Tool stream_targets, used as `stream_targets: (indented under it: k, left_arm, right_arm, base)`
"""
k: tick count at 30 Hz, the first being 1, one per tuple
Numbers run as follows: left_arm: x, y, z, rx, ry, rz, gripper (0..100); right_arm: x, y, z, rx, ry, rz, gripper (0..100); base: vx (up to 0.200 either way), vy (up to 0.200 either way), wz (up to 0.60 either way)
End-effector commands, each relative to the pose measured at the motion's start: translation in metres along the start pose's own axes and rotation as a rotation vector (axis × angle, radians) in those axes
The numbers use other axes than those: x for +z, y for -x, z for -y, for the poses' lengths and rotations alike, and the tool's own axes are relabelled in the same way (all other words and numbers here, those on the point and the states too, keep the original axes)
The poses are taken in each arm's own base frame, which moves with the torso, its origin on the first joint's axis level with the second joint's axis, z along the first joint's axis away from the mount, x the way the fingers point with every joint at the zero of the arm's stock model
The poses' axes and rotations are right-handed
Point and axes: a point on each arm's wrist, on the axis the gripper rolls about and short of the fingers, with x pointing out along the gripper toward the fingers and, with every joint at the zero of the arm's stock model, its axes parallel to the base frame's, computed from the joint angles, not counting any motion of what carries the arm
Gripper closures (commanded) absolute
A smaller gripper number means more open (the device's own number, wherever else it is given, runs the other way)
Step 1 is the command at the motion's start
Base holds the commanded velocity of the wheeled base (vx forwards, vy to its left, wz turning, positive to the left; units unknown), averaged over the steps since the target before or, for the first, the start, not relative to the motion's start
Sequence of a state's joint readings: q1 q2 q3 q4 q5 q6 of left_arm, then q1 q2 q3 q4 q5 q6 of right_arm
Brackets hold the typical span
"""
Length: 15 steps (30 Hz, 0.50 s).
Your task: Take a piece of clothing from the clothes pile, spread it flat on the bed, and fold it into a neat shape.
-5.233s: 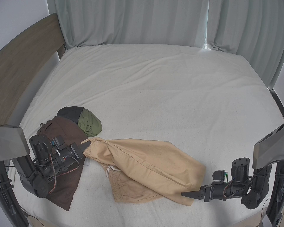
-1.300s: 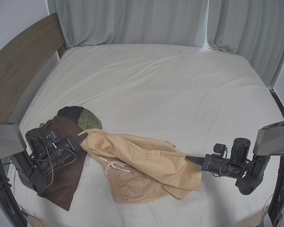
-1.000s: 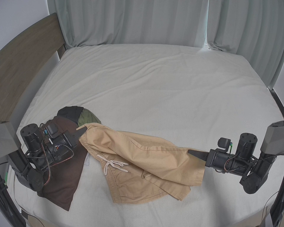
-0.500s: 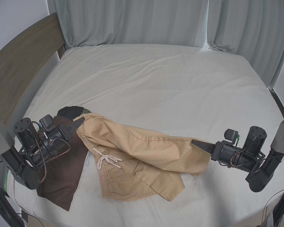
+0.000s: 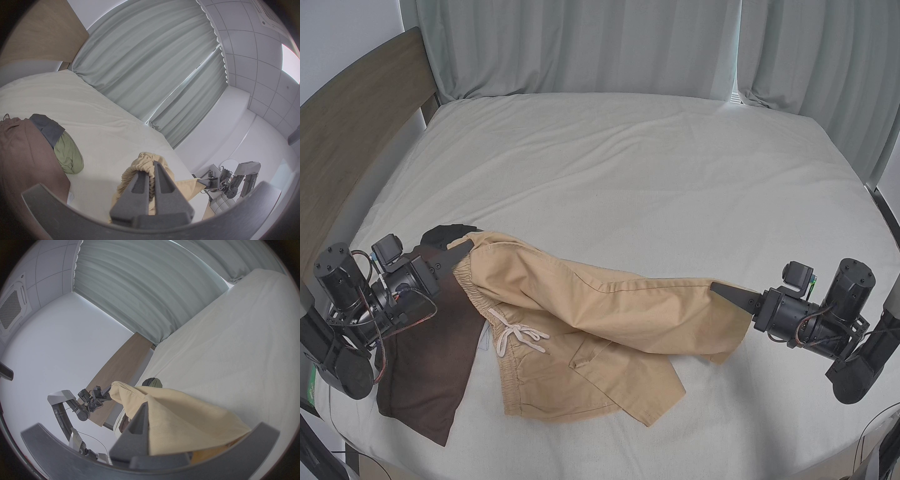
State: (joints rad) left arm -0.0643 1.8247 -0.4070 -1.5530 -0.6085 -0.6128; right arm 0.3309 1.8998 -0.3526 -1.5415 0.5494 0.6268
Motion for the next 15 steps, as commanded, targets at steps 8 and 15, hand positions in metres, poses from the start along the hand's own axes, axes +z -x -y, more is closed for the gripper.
stream_targets:
  k: [8,15]
  left_arm:
    - [0.011,0.012,-0.01,0.019,-0.053,0.017,100]
    - [0.014,0.016,-0.014,0.018,-0.058,0.015,100]
  right_arm:
    - [0.007,0.001,-0.005,0.019,0.019,0.026,100]
    - [0.011,0.0,-0.004,0.019,0.027,0.041,100]
  base:
    - [0.0,0.0,0.0]
    - [0.0,0.0,0.0]
